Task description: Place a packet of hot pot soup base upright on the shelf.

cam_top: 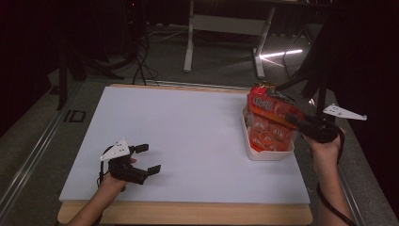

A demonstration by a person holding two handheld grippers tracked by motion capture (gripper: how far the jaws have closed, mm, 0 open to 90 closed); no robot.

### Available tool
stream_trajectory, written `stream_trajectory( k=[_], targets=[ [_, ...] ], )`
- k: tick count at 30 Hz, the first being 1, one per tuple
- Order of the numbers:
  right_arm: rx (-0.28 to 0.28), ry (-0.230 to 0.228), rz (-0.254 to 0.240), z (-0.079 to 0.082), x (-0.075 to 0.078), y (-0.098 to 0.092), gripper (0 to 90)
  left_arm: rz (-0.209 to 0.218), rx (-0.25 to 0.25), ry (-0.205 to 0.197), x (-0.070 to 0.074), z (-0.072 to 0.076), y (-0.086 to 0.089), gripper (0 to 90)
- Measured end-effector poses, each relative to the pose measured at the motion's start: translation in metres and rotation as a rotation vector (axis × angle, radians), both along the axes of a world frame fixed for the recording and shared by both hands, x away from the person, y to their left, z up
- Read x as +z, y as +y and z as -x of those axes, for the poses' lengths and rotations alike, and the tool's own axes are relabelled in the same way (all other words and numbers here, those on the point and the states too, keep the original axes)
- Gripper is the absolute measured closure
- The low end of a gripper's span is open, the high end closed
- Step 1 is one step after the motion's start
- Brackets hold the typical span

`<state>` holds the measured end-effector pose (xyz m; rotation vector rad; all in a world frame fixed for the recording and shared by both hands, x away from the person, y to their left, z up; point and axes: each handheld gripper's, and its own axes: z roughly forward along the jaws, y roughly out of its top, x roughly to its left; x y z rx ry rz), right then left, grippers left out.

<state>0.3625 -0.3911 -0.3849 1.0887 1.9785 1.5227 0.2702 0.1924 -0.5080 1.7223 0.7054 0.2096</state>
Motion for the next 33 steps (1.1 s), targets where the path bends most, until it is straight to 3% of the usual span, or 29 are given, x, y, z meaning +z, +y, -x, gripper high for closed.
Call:
stream_trajectory(
  k=[4,10,14,17,25,33],
  targets=[
    [-0.02,-0.054,-0.011,0.009,0.018,0.008,37.2,0.001,0.003,-0.002,0.0,0.0,0.0,2.2],
    [-0.028,-0.109,-0.009,0.019,0.039,0.018,28.7,0.001,-0.005,-0.001,-0.001,0.0,0.0,2.2],
    [0.01,-0.142,-0.045,0.031,0.053,0.028,23.2,0.001,-0.008,0.008,-0.002,0.0,0.0,2.2],
    [0.045,-0.157,-0.035,0.039,0.058,0.036,18.3,-0.003,-0.012,0.009,-0.002,0.0,0.0,2.2],
    [0.122,-0.161,-0.023,0.054,0.062,0.06,13.7,-0.004,-0.013,0.007,-0.002,0.001,-0.001,2.2],
    [0.202,-0.142,-0.035,0.06,0.049,0.083,11.5,-0.007,-0.015,0.007,-0.002,0.002,-0.002,2.2]
  ],
)
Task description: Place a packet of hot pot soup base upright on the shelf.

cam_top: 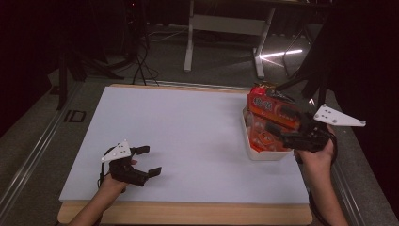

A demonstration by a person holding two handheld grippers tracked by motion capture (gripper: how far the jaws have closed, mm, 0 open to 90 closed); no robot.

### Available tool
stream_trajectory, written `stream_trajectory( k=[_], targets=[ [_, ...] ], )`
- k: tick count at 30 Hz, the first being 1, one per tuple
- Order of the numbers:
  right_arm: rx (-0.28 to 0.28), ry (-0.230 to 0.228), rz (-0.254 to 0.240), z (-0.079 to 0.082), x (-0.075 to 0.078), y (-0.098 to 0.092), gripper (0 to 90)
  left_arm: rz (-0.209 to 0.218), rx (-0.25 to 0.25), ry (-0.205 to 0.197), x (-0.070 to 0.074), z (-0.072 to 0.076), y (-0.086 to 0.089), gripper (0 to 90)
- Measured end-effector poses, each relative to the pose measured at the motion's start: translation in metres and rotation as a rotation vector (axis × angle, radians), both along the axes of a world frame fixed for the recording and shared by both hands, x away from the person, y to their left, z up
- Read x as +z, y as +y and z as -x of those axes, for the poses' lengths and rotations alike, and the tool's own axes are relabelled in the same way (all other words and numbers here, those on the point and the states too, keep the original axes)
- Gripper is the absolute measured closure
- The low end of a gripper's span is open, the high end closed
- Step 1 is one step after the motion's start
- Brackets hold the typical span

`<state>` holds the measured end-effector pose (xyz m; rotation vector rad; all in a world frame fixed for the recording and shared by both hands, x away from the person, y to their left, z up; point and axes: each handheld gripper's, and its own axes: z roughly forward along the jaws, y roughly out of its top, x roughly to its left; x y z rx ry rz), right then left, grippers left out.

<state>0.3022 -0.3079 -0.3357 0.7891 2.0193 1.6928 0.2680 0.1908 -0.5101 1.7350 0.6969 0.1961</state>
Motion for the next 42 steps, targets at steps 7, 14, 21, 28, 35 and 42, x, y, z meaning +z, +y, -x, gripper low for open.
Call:
stream_trajectory(
  k=[7,14,21,28,35,42],
  targets=[
    [0.032,0.011,0.054,0.002,-0.02,0.018,12.9,0.001,0.001,0.002,0.0,0.001,0.001,2.2],
    [0.064,0.031,0.069,0.004,-0.04,0.032,12.9,-0.003,0.0,-0.002,0.0,0.001,0.0,2.2],
    [0.09,0.059,0.057,0.006,-0.063,0.043,12.8,-0.003,0.001,-0.003,0.0,0.001,0.0,2.2],
    [0.107,0.111,0.092,0.006,-0.089,0.052,13.0,-0.011,-0.003,-0.005,-0.001,0.002,-0.001,2.2],
    [0.111,0.139,0.131,0.007,-0.112,0.055,13.2,-0.024,-0.01,-0.003,-0.004,0.001,-0.003,2.2],
    [0.112,0.16,0.17,0.01,-0.126,0.054,13.4,-0.037,-0.014,-0.006,-0.005,0.002,-0.004,2.2]
  ],
)
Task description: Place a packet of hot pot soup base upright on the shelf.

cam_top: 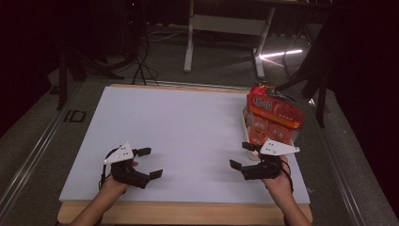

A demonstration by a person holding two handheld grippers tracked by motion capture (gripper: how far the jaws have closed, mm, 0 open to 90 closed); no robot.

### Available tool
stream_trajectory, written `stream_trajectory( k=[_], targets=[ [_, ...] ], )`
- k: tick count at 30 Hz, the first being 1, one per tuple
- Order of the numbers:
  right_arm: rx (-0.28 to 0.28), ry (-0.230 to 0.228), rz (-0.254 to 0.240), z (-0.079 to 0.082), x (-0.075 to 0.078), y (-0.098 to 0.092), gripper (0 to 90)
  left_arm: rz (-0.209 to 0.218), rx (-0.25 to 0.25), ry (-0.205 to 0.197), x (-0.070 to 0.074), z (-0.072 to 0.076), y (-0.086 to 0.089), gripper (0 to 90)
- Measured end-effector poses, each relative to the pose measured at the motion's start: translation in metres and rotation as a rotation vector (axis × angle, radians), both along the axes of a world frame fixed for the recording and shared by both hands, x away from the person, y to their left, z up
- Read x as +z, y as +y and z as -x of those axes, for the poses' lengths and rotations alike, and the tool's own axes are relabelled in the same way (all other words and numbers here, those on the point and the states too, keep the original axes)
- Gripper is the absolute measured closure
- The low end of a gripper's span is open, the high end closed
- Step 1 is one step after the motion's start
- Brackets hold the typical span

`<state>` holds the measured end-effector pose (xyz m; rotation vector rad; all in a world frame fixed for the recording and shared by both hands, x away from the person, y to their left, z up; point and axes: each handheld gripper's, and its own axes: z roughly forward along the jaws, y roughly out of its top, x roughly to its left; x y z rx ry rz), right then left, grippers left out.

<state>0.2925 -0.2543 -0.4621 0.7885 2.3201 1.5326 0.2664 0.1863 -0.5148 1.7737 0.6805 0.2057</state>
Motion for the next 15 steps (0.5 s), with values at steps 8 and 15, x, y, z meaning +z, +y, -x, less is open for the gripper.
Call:
stream_trajectory(
  k=[8,15],
  targets=[
    [0.003,0.013,0.021,0.0,-0.01,-0.001,13.3,0.002,-0.001,-0.001,0.0,0.0,0.0,2.2],
    [-0.01,0.05,0.041,-0.002,-0.023,-0.004,13.3,0.001,-0.001,-0.001,0.0,0.001,0.0,2.2]
  ],
)
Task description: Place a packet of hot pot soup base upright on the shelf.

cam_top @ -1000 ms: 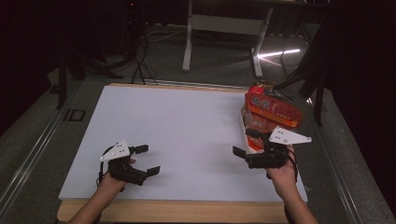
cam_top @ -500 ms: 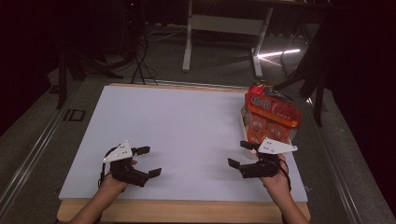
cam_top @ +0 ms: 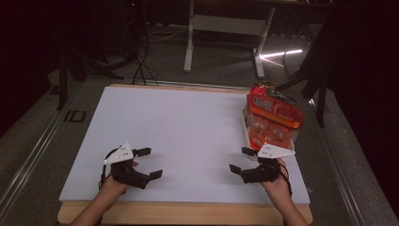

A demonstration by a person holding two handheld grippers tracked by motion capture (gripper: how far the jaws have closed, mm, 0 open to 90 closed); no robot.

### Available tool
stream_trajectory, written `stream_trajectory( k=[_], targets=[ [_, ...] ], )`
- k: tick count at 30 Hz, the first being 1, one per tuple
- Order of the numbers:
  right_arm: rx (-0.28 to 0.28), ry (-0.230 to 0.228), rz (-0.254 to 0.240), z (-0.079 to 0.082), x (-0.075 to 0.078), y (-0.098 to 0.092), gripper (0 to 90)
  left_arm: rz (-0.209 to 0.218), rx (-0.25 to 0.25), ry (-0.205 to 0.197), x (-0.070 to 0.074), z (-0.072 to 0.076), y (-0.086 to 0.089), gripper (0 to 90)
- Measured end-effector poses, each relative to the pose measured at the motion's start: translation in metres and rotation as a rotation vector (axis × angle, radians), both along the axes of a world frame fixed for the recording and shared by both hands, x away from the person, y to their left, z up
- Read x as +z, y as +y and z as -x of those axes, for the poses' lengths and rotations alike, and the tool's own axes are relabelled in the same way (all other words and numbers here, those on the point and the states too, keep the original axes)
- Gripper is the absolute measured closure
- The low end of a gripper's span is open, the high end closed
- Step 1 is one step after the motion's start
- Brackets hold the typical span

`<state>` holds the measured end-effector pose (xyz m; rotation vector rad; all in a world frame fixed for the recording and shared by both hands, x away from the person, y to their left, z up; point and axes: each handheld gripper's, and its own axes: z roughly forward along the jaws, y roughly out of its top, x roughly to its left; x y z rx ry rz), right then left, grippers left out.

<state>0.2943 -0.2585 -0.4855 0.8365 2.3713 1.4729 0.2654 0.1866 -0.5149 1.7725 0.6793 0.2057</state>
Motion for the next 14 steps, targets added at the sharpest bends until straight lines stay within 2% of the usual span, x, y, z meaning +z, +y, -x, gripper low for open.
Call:
stream_trajectory(
  k=[5,14],
  targets=[
    [-0.015,0.015,-0.01,-0.001,-0.005,-0.004,13.4,-0.017,-0.002,-0.01,0.0,0.001,-0.001,2.1],
    [-0.014,0.021,0.013,-0.003,-0.01,-0.001,13.4,-0.034,-0.008,-0.018,0.0,0.003,-0.004,2.1]
  ],
)
